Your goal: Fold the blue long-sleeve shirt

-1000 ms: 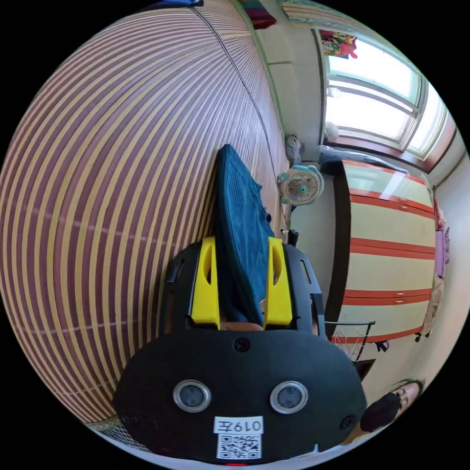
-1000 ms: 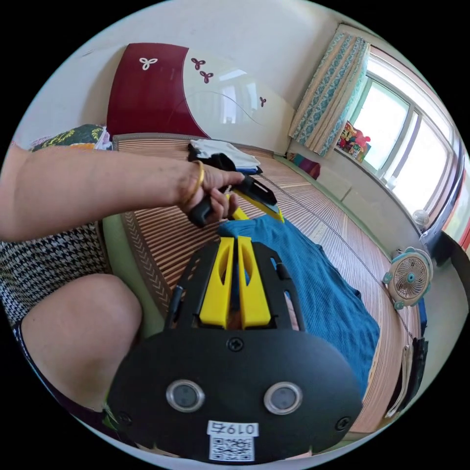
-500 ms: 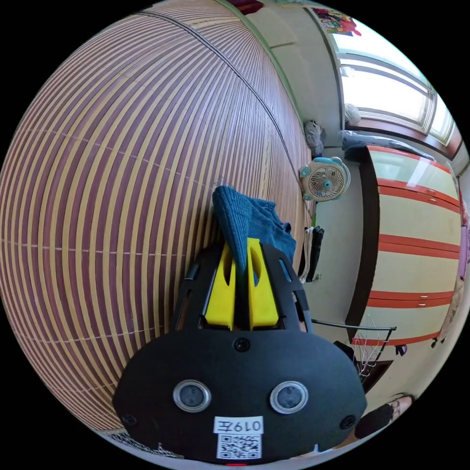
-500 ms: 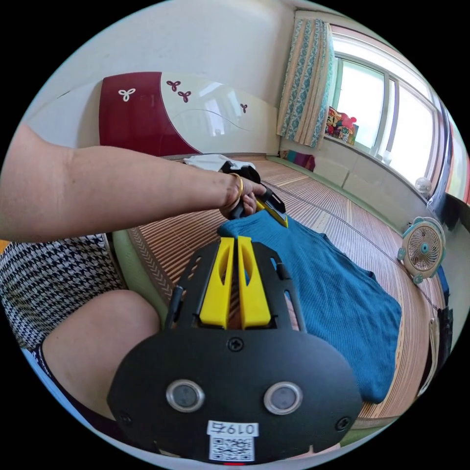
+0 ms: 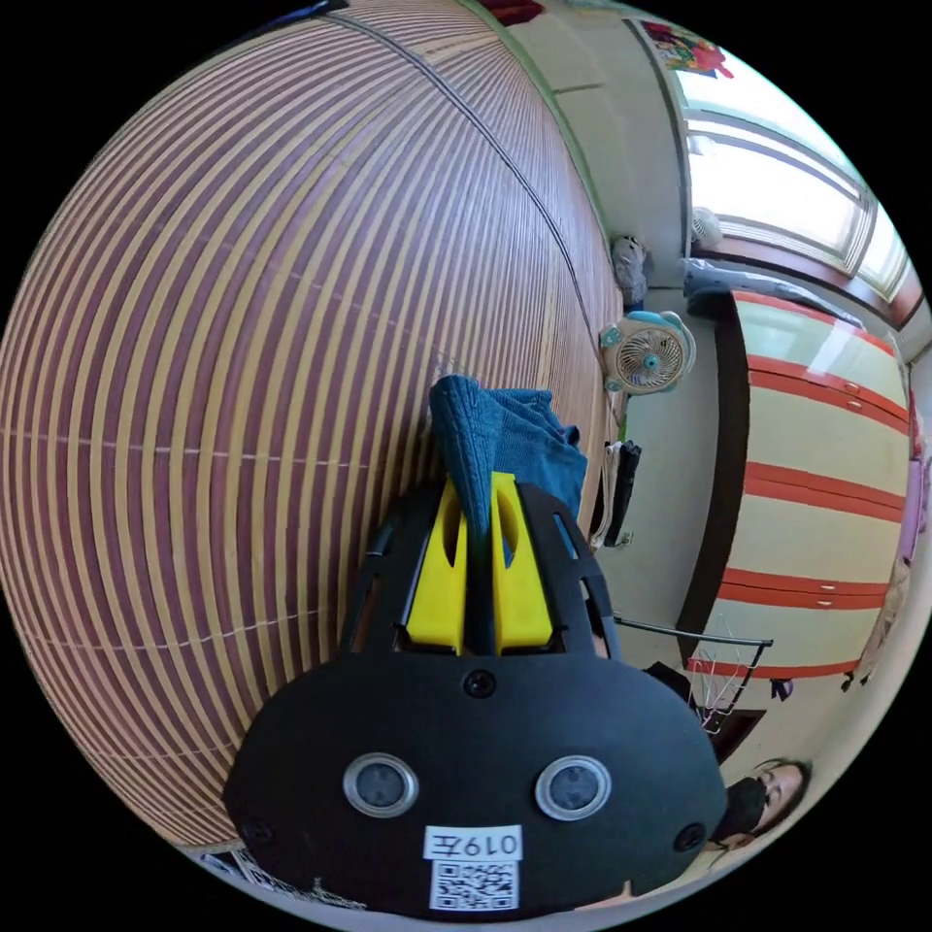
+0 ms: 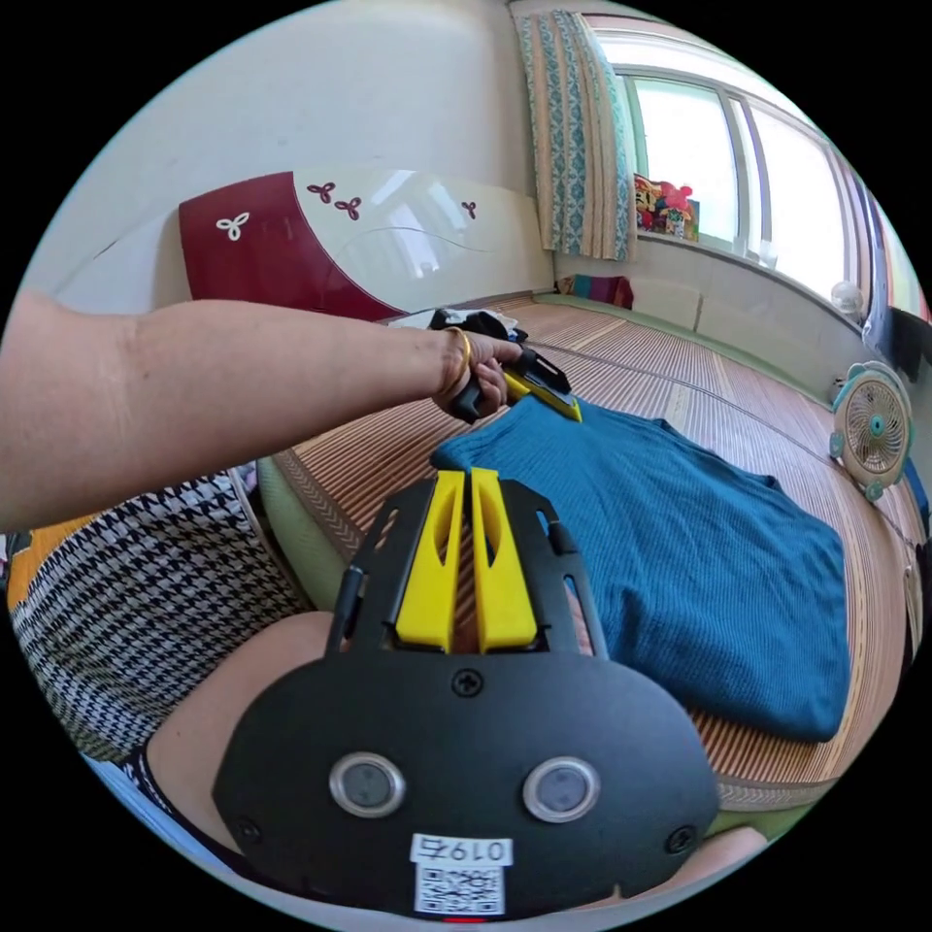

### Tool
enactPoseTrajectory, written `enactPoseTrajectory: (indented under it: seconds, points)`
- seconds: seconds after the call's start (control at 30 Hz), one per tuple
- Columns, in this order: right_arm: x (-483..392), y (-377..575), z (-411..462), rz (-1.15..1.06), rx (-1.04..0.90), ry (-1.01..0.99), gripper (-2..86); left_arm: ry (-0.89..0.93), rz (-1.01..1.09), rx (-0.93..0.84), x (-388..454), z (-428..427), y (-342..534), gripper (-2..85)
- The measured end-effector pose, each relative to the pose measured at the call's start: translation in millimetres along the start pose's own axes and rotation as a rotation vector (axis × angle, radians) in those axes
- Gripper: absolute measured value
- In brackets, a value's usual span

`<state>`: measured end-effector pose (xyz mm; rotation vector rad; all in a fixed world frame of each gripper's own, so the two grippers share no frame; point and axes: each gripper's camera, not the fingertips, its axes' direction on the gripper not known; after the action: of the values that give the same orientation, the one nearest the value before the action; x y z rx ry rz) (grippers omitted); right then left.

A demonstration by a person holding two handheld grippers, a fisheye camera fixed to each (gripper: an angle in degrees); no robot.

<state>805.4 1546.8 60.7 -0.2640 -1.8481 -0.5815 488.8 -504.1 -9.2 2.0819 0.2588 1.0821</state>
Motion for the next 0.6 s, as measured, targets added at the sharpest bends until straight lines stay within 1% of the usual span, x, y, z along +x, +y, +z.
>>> enactPoseTrajectory:
  seconds: [0.17,0.37,0.43,0.53,0.6]
  points:
    - [3.9,-5.6,-24.1,-0.015,0.006,0.022,-0.9,0.004,0.021,-0.007,5.9,23.1,-20.7,4.7]
    - [30.7,-23.6,-62.1,0.084,0.038,-0.039,-0.8,0.006,0.115,-0.02,33.3,54.4,-50.4,5.1]
    - [33.5,-28.9,-67.6,0.096,0.027,-0.06,-0.8,0.012,0.119,-0.02,35.6,65.6,-57.4,5.2]
    - [33.4,-32.7,-73.8,0.068,-0.005,-0.04,-0.8,0.007,0.106,-0.026,34.1,91.0,-66.1,5.3]
    - [47.9,-32.9,-90.6,0.11,0.003,-0.063,-0.8,0.033,0.106,-0.018,33.7,112.0,-70.6,5.4]
